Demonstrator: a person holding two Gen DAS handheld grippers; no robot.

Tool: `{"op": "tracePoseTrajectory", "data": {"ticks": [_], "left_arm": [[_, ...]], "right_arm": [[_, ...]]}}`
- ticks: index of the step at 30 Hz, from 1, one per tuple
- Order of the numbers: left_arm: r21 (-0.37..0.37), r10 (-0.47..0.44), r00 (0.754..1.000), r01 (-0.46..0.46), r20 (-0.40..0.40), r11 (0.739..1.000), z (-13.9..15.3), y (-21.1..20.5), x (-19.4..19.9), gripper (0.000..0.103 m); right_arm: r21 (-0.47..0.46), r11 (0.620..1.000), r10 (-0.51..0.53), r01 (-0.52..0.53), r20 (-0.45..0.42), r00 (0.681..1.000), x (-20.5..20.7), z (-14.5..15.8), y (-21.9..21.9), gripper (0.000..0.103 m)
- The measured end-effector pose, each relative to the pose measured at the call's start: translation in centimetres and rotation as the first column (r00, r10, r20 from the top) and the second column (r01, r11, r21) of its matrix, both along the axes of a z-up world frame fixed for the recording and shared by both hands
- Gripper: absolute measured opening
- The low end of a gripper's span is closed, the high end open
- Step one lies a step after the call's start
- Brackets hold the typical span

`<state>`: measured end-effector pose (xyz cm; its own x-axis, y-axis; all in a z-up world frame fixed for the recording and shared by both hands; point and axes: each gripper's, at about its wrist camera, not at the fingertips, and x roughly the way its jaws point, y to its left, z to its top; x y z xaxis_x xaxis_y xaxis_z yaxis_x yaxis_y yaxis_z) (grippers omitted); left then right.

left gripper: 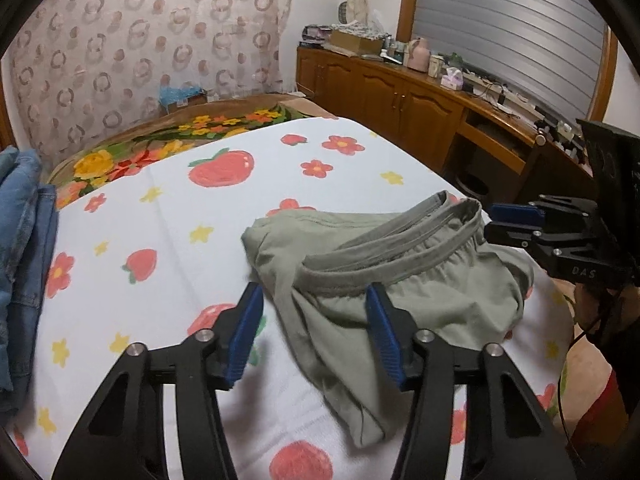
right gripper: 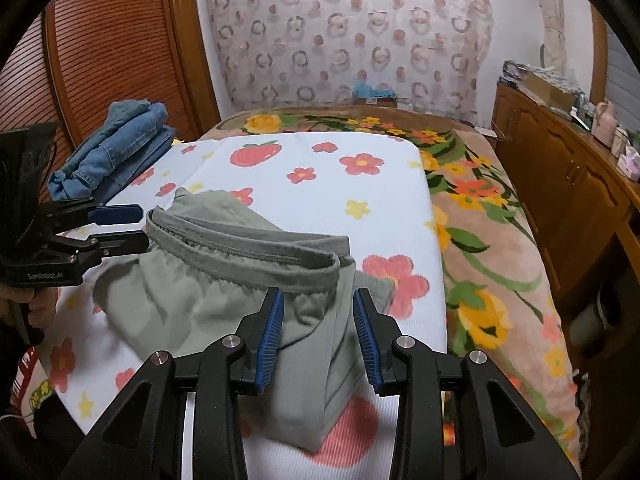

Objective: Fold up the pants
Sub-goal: 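Press the fold flat with both grippers, then open and pull back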

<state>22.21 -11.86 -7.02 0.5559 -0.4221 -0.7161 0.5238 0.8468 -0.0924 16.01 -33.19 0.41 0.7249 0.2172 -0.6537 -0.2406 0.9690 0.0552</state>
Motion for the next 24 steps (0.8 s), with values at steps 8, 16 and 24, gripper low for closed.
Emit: {"op": "tracePoseTrajectory", "data": {"ticks": [8,16,24], "left_arm": [[-0.010,-0.027,0.999,0.027,-0.019,1.000,-0.5,-0.9,0.6,0.024],[-0.049,-0.033,0.996,0.037,0.087,0.998,2.4,-1.0,-0.6,0.010],[-0.032,0.000,0.994,0.004,0.110,0.999,4.0,-2.0,1.8,0.010]], "right_arm": [[-0.002,1.000,0.024,-0.024,0.000,1.000,1.1,-0.8,-0.5,0.037],[-0.008,0.998,0.062,-0.062,0.009,0.998,1.5,-0.3,-0.1,0.010],[-0.025,1.000,-0.004,0.007,0.101,0.995,0.9,1.3,-0.2,0.008]]}}
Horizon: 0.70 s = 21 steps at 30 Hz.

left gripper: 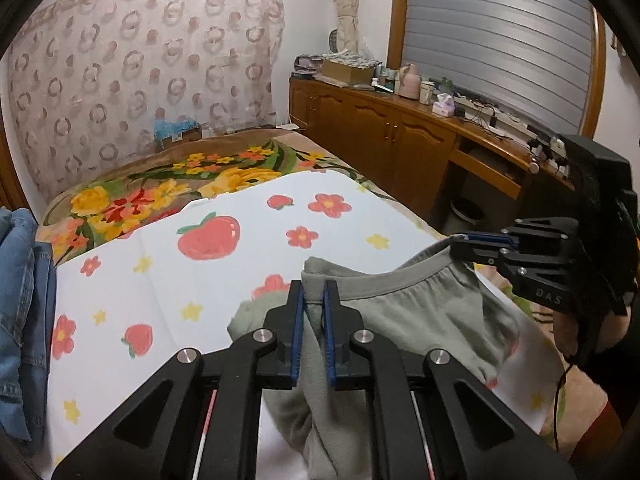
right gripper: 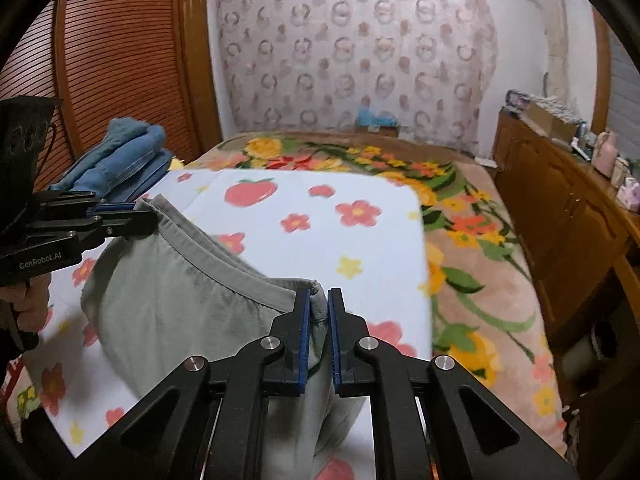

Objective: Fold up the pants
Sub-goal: 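Press the fold flat with both grippers, then open and pull back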

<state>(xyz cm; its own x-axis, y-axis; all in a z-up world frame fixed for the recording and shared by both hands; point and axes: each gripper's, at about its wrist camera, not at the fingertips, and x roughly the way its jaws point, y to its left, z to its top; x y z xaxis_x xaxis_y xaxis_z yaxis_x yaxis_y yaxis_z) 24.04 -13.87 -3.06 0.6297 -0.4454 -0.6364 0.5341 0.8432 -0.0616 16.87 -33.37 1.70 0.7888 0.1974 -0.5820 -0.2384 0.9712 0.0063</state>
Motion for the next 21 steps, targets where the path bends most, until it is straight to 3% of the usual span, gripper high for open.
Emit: {"op": "tracePoseTrajectory", "data": {"ticks": [9,12,15,17,21], "left_arm": [[0.049,0.022,0.998,-0.020,-0.054,0.999,-2.2,-0.5,1.1,0.011],[0.057,0.017,0.998,-0.013,-0.058,0.998,-2.2,-0.3,0.6,0.021],[0.074,0.014,1.000,-0.012,-0.026,0.997,-1.7,0.1,-0.3,0.043],[0.061,0.002,1.000,-0.002,-0.011,0.998,-1.2,0.7,-1.1,0.064],[0.037,-0.010,1.000,0.010,-0.001,0.999,-0.6,1.7,-2.7,0.068]], "right_arm": [[0.011,0.999,-0.038,0.039,-0.084,0.996,1.0,-1.3,0.7,0.009],[0.038,0.998,-0.046,0.049,-0.082,0.996,0.1,-0.9,0.6,0.014],[0.047,0.997,-0.052,0.055,-0.065,0.997,-1.2,-0.2,0.4,0.018],[0.048,0.997,-0.057,0.059,-0.053,0.997,-2.2,0.2,-0.1,0.023],[0.077,0.996,-0.040,0.043,-0.039,0.998,-4.2,0.4,-0.7,0.025]]}}
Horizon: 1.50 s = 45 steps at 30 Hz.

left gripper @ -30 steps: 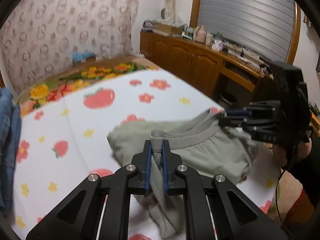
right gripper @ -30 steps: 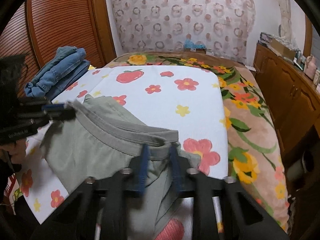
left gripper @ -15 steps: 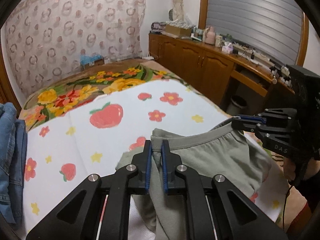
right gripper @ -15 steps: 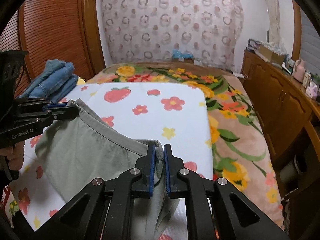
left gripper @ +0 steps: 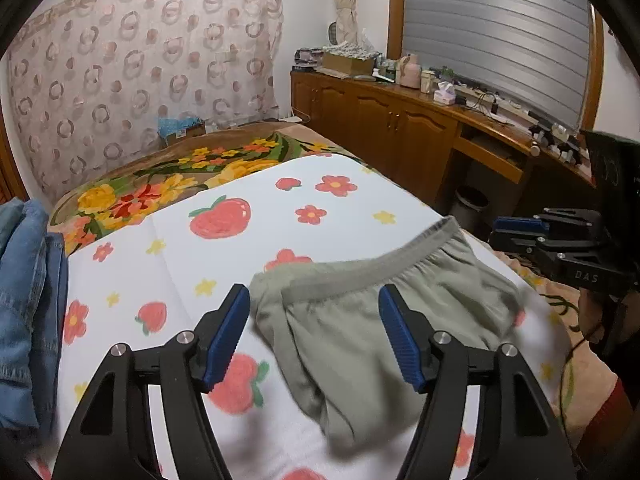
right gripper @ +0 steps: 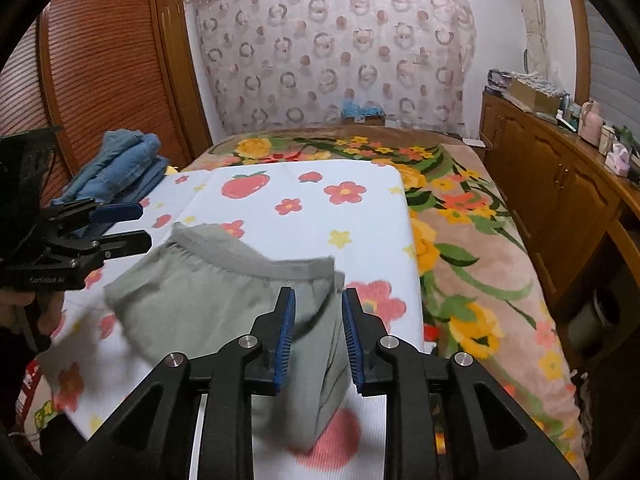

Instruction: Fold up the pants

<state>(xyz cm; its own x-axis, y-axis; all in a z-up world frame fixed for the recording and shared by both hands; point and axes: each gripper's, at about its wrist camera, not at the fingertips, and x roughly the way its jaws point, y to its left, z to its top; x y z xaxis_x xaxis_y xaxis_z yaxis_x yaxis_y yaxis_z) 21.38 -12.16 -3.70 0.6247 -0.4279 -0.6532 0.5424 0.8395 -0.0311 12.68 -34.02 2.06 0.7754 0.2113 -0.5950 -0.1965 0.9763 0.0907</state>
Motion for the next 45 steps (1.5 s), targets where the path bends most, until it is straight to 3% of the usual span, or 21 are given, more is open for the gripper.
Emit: {"op": "tracePoseTrajectory", "data": {"ticks": [9,17,20,23,27,30,31,32,33,37,45], "left_arm": [[-0.002,-0.034,0.999,0.034,-0.023,0.999,-1.6,1.5,-4.3,0.068],[0.005,-0.030,0.998,0.030,-0.052,1.000,-3.1,1.6,-5.7,0.067],[-0.004,-0.033,0.996,0.033,-0.078,0.999,-3.6,1.5,-5.4,0.054],[0.000,-0.034,0.995,0.034,-0.097,0.999,-4.2,1.2,-5.1,0.047],[0.018,-0.028,0.992,0.031,-0.122,0.999,-4.8,0.9,-4.7,0.045],[0.011,-0.032,0.993,0.034,-0.118,0.999,-4.7,0.8,-4.5,0.037],[0.011,-0.035,0.993,0.036,-0.114,0.999,-4.7,0.7,-4.6,0.033],[0.010,-0.037,0.993,0.038,-0.109,0.999,-4.6,0.6,-4.6,0.031],[0.010,-0.035,0.994,0.036,-0.106,0.999,-4.5,0.5,-4.6,0.030],[-0.006,-0.035,0.995,0.035,-0.088,0.999,-4.1,0.6,-4.9,0.018],[-0.030,-0.025,0.997,0.023,-0.072,0.999,-3.6,1.5,-5.1,0.012]], "right_arm": [[-0.002,1.000,0.020,-0.020,-0.022,1.000,-4.3,-1.6,-0.8,0.030],[-0.005,1.000,0.009,-0.010,-0.040,0.999,-6.1,-2.1,-1.2,0.031],[-0.001,1.000,0.012,-0.012,-0.054,0.998,-5.4,-2.4,-0.8,0.031],[-0.011,1.000,0.007,-0.007,-0.069,0.998,-4.8,-2.7,-0.3,0.031],[-0.012,1.000,-0.003,0.002,-0.079,0.997,-4.6,-3.2,0.0,0.031],[-0.015,1.000,0.002,-0.003,-0.086,0.996,-4.4,-3.4,0.2,0.031],[-0.017,1.000,0.005,-0.007,-0.086,0.996,-4.4,-3.4,0.1,0.030],[-0.018,1.000,0.010,-0.012,-0.084,0.996,-4.4,-3.4,0.1,0.019],[-0.015,1.000,0.020,-0.021,-0.079,0.997,-4.4,-3.2,0.1,0.016],[-0.014,0.999,0.031,-0.032,-0.050,0.998,-5.0,-2.7,-0.2,0.006],[-0.034,0.999,-0.011,0.011,0.012,1.000,-6.4,-2.0,-1.3,0.003]]}}
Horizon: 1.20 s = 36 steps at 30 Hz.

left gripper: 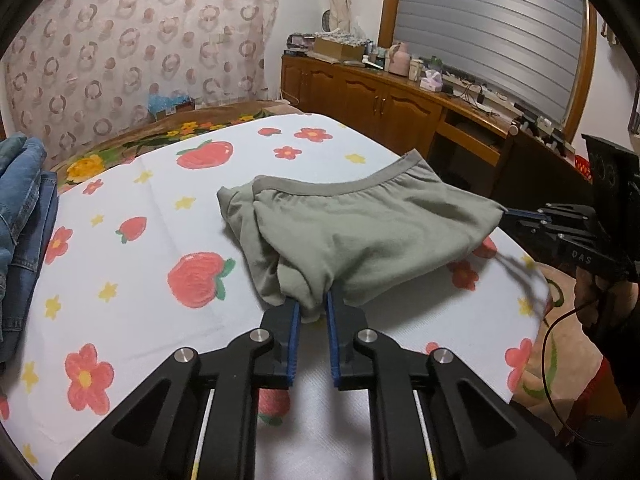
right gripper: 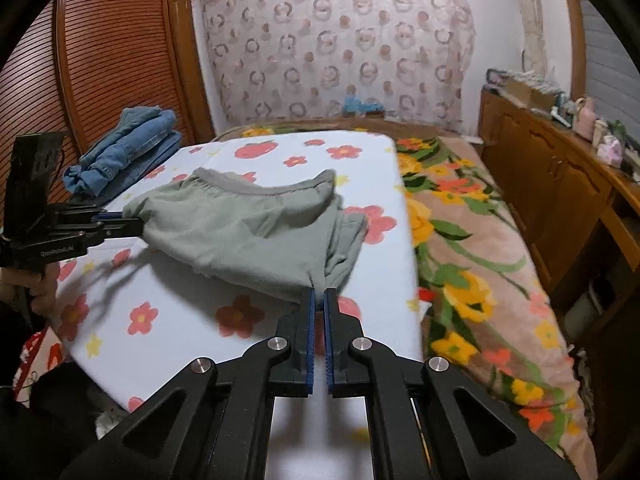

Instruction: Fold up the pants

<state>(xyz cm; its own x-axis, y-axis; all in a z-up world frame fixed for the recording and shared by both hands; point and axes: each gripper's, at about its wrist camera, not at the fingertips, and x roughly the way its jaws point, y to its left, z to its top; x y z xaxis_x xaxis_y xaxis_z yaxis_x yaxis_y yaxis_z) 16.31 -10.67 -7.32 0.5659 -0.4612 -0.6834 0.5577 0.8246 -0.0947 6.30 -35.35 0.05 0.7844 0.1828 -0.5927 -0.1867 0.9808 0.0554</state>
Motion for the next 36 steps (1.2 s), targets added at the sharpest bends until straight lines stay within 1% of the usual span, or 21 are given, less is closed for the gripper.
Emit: {"op": "tracePoseTrajectory", "data": {"ticks": [2,3,5,9,13,16,22,24,26,27,28,30,32,33,34,36], "left_arm": [[0.001,0.000,1.000,0.000,0.005,1.000,0.0,0.1,0.1,0.011],[0.004,0.000,1.000,0.000,0.003,1.000,-0.1,0.2,0.1,0.011],[0.010,-0.001,1.000,0.001,0.002,1.000,-0.2,0.3,0.0,0.011],[0.012,-0.004,1.000,0.004,-0.009,1.000,-0.5,0.5,-0.2,0.011],[0.020,-0.005,1.000,0.005,-0.010,1.000,-0.2,0.2,-0.7,0.011],[0.025,-0.001,1.000,0.001,-0.001,1.000,0.3,0.0,-1.1,0.011],[0.036,0.014,1.000,-0.015,0.026,0.999,1.3,0.2,-1.7,0.012],[0.032,0.029,0.999,-0.031,0.036,0.999,1.9,0.5,-1.8,0.017],[0.022,0.032,0.998,-0.033,0.047,0.999,2.4,0.7,-1.9,0.029],[0.022,0.034,0.998,-0.035,0.052,0.999,2.6,0.7,-1.8,0.031],[0.023,0.033,0.998,-0.034,0.056,0.999,2.8,0.7,-1.8,0.036],[0.016,0.038,0.997,-0.039,0.063,0.999,3.1,0.8,-1.6,0.053],[0.007,0.049,0.996,-0.050,0.074,0.999,3.3,1.0,-1.5,0.074],[0.006,0.056,0.995,-0.056,0.078,0.998,3.4,1.0,-1.4,0.080],[0.006,0.063,0.995,-0.064,0.079,0.998,3.4,1.0,-1.2,0.083],[0.015,0.079,0.994,-0.080,0.076,0.997,3.1,0.9,-0.9,0.083]], "right_arm": [[-0.006,1.000,-0.019,0.020,0.006,1.000,-0.3,0.0,-0.1,0.002],[0.003,1.000,-0.022,0.022,-0.002,1.000,-0.3,-0.1,-0.2,0.002],[-0.011,0.999,-0.031,0.030,-0.015,0.999,-0.3,-0.4,0.0,0.002],[-0.004,1.000,-0.018,0.018,-0.054,0.998,0.1,-1.0,0.2,0.002],[0.011,1.000,0.005,-0.004,-0.073,0.997,0.0,-0.7,0.5,0.002],[0.016,1.000,0.016,-0.015,-0.076,0.997,-0.1,-0.1,0.5,0.002],[0.032,0.999,0.015,-0.013,-0.049,0.999,-0.9,0.7,-0.2,0.002],[0.033,0.999,0.010,-0.009,-0.035,0.999,-1.4,1.1,-0.3,0.003],[0.032,0.999,0.007,-0.006,-0.022,1.000,-1.8,1.2,-0.2,0.003],[0.033,0.999,0.005,-0.005,-0.015,1.000,-1.9,1.4,-0.2,0.003],[0.035,0.999,0.006,-0.005,-0.009,1.000,-2.0,1.5,-0.1,0.003],[0.038,0.999,0.007,-0.007,0.003,1.000,-2.1,1.7,0.0,0.003],[0.041,0.999,0.008,-0.009,0.014,1.000,-2.2,1.7,0.1,0.005],[0.043,0.999,0.006,-0.007,0.017,1.000,-2.2,1.8,0.2,0.005],[0.043,0.999,0.003,-0.004,0.019,1.000,-2.2,1.8,0.4,0.006],[0.049,0.999,0.005,-0.006,0.029,1.000,-2.0,1.9,0.7,0.008]]}}
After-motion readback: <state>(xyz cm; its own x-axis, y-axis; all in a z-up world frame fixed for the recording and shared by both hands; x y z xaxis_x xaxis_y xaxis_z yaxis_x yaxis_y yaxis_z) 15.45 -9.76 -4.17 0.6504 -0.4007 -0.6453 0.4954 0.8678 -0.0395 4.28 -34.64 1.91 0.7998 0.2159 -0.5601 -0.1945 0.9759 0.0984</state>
